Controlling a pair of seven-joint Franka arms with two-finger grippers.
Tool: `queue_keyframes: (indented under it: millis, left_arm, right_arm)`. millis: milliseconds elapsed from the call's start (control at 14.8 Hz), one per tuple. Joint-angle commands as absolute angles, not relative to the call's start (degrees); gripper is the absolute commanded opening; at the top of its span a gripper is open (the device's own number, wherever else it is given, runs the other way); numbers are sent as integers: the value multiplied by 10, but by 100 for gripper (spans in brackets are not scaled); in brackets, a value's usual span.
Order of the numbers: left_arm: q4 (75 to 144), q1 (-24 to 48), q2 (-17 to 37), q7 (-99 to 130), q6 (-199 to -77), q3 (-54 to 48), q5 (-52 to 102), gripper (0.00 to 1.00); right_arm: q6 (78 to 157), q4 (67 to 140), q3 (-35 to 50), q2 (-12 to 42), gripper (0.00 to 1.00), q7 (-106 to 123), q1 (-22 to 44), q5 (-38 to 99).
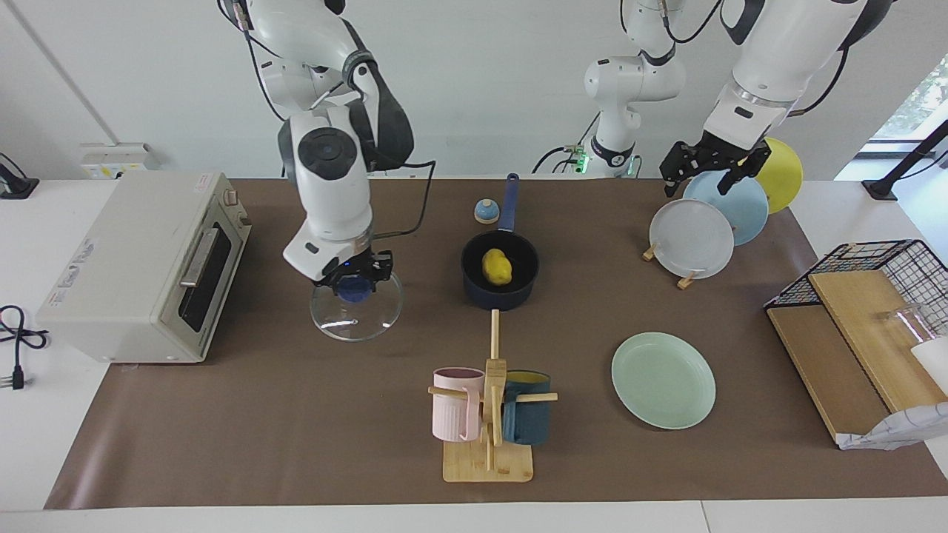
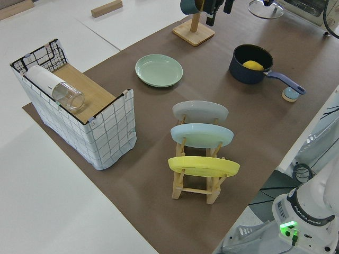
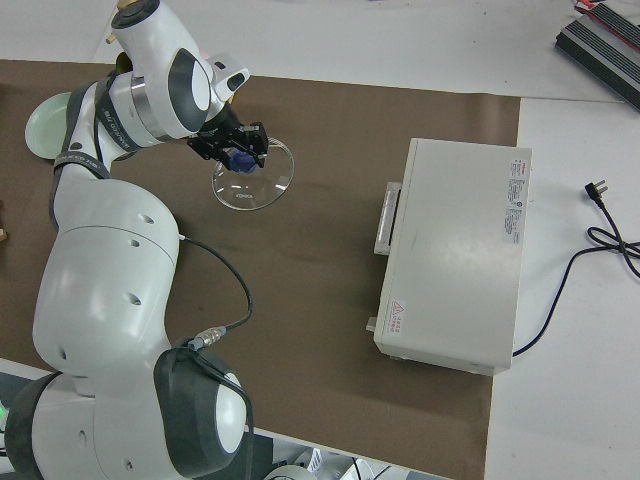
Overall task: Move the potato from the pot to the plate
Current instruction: 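Lift the glass lid off the saucepan with the right gripper, then reach the left gripper into the saucepan while the right gripper sets the lid down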
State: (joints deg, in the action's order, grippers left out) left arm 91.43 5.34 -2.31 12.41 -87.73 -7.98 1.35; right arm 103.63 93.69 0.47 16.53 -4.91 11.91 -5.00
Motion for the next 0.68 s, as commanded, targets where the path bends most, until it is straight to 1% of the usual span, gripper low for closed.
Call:
queue_keyframes:
  millis: [0,135,271,406,541,609]
  left_arm:
    - [933,83,-39,159,-880,-77,11,100]
    - [933,108,-40,219,-887,-82,11,100]
    - [953,136,-43,276,-911,-83,11,100]
    - [1008,185,-54,338,-971,-83,12,100]
    - [1059,230,-47,397,-1049,-83,12,100]
    - [1086,236,-46,401,-1082,-84,12,100]
  right_arm:
    - [1091,1032,13,116,41,17,63,-30]
    - [1143,1084,12,101,42,28,50,-30]
    - [1204,1140,12,85,42,30,38,-30]
    - [1249,1192,12,70,42,26,33,-29]
    - [1277,1221,12,65,42,25,33,-29]
    - [1286,1229,12,64,42,29,33,-29]
